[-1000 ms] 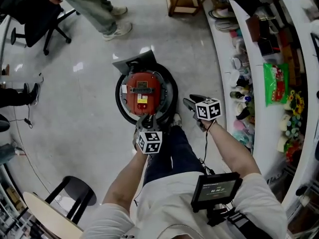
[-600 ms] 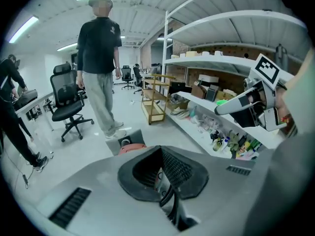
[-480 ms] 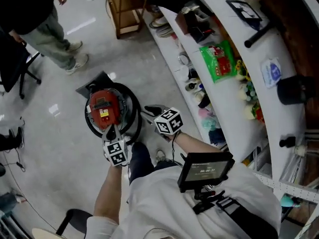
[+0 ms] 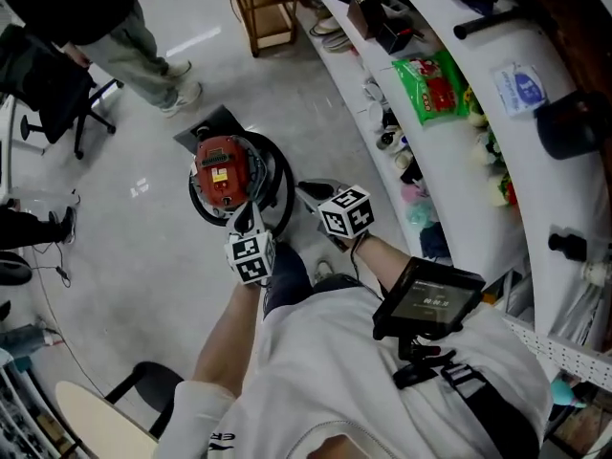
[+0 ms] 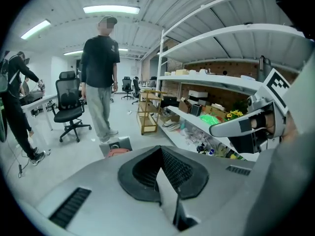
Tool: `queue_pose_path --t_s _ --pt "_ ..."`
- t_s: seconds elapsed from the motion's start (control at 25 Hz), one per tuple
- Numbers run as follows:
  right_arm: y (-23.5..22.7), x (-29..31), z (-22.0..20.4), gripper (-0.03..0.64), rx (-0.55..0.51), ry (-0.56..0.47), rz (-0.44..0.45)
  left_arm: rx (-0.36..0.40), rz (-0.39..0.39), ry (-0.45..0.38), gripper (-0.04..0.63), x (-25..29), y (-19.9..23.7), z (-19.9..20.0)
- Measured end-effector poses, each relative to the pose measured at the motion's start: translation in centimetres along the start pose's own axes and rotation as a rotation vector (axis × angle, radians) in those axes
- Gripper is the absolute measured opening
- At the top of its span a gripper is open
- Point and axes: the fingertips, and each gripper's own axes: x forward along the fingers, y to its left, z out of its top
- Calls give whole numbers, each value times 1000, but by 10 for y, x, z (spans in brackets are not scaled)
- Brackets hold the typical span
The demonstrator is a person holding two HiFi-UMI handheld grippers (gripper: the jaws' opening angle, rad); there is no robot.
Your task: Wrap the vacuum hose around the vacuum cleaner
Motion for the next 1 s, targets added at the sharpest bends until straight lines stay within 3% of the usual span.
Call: queue_pose_path --t_s 0.2,0.56,1.0 --pt "33 -16 -5 6 -23 -10 23 -28 20 -23 3 -40 -6 1" --pt "94 -26 -20 5 -34 -13 45 -47 0 -37 3 -92 4 -10" --pt "115 -40 -37 3 -30 -36 0 -28 -40 -73 3 -116 4 -15"
